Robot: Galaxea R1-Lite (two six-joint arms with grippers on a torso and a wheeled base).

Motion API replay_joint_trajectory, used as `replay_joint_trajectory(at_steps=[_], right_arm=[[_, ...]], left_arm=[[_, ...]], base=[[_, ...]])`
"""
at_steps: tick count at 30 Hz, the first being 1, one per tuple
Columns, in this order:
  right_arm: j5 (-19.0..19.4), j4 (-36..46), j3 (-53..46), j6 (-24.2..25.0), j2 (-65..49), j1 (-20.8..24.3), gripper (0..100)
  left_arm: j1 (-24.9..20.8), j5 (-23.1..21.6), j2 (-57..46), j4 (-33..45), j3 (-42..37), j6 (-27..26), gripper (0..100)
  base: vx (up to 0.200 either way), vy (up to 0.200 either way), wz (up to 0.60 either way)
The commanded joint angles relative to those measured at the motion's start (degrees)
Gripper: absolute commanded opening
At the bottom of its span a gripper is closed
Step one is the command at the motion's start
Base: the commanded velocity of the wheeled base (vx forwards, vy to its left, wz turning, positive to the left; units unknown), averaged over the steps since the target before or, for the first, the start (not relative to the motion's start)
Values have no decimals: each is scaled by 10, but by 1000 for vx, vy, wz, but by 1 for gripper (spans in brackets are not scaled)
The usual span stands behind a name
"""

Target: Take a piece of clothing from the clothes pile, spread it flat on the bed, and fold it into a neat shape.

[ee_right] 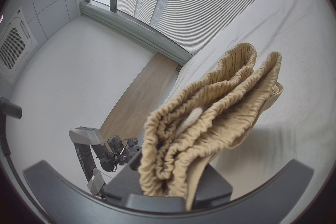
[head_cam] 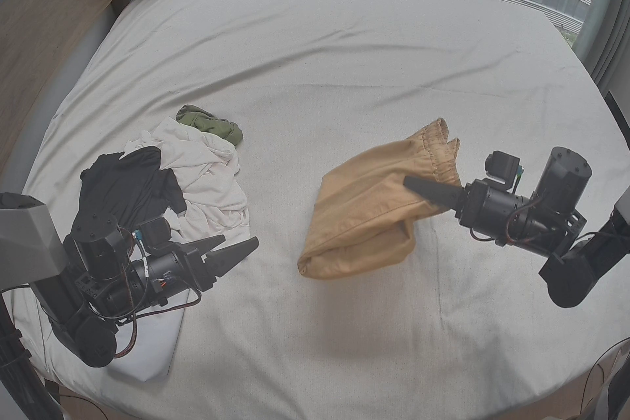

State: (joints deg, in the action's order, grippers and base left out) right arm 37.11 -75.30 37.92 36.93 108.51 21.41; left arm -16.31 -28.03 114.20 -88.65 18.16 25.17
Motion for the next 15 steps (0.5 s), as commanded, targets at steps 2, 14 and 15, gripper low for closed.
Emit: replay_joint_trajectory(at_steps=[2,14,15], right_arm=[[0,27,55,3,4,-6,0],[0,161,243,17,49,-22,0],[0,169,257,17,53,-23,0]], left_arm=[[1,0,1,0,1,1,100],[1,1,1,0,2,1,100],[1,1,1,0,2,1,100]], base=[[0,0,0],[0,0,0],[0,0,0]])
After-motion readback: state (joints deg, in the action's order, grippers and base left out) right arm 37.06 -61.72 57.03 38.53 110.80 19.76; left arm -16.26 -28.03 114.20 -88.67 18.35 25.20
